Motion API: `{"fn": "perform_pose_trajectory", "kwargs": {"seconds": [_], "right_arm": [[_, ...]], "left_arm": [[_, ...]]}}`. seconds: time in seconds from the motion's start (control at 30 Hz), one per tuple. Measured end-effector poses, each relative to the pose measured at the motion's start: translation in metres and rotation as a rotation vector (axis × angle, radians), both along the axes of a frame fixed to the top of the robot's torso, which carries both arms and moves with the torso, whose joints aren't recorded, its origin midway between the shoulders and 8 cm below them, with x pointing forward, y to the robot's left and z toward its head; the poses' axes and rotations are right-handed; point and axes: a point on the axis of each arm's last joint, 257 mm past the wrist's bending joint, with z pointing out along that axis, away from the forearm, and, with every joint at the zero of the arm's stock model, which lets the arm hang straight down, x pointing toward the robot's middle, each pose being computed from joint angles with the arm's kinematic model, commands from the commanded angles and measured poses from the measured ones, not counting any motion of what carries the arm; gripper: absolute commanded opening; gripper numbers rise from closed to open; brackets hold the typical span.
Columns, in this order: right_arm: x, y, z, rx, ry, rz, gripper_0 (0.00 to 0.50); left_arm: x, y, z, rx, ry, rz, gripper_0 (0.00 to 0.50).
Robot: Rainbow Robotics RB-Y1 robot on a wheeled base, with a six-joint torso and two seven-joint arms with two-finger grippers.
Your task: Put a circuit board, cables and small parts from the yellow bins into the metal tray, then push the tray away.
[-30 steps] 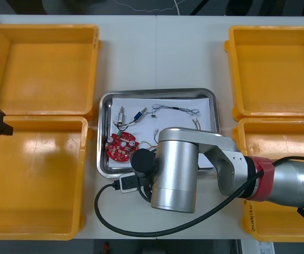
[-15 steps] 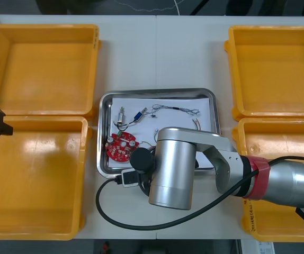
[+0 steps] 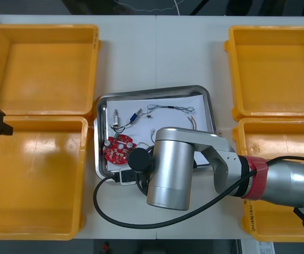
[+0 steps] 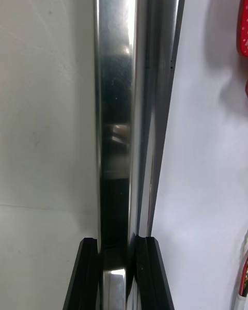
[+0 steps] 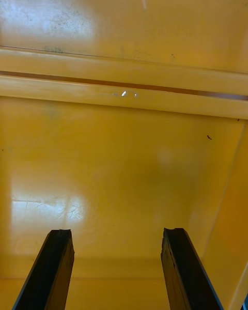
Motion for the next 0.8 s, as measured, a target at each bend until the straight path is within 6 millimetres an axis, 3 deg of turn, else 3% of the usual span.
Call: {"fn": "perform_pose_trajectory", "kwargs": {"seconds": [0.47,0.8], "right_arm": [[0.013,-0.003,0.006,0.003,-0.045,-0.03,0.0],[0.037,-0.01,0.017,0.012,-0.071,-0.11,0.0]], "left_arm": [[0.0,0.0,0.0,0.0,0.0,0.0,0.5],[0.0,0.0,0.0,0.0,0.0,0.0,0.5]]}}
